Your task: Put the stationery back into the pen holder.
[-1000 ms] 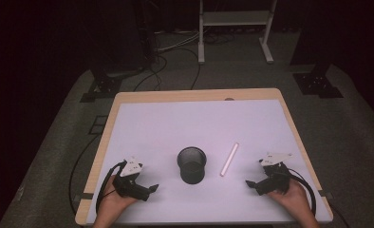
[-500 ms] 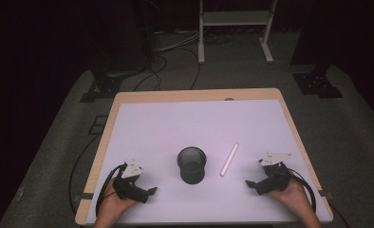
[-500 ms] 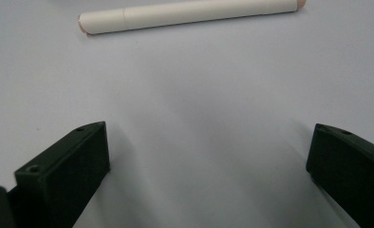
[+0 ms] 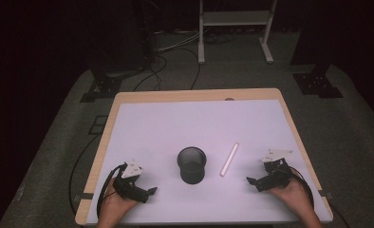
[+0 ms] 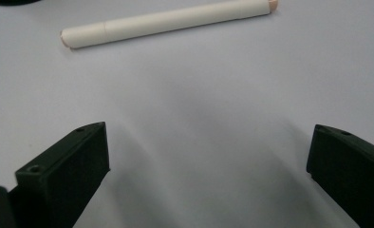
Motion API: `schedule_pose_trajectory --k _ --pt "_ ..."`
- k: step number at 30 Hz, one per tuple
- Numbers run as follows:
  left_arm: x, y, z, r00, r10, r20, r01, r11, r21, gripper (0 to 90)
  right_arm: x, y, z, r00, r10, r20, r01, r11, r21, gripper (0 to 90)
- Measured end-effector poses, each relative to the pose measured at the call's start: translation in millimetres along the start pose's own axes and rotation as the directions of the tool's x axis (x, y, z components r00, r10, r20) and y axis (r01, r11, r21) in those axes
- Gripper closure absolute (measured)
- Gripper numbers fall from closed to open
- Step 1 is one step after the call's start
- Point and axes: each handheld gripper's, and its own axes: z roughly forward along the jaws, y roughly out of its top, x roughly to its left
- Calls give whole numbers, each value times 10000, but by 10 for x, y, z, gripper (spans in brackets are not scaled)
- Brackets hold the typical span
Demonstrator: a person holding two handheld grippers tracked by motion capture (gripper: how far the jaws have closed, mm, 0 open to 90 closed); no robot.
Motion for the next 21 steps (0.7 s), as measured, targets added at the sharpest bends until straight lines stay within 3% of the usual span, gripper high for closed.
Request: schedule_pose_trajectory --k 21 --pt "0 0 -2 10000 6 5 -6 10000 23 0 -32 367 -9 9993 312 204 -311 9995 -44 3"
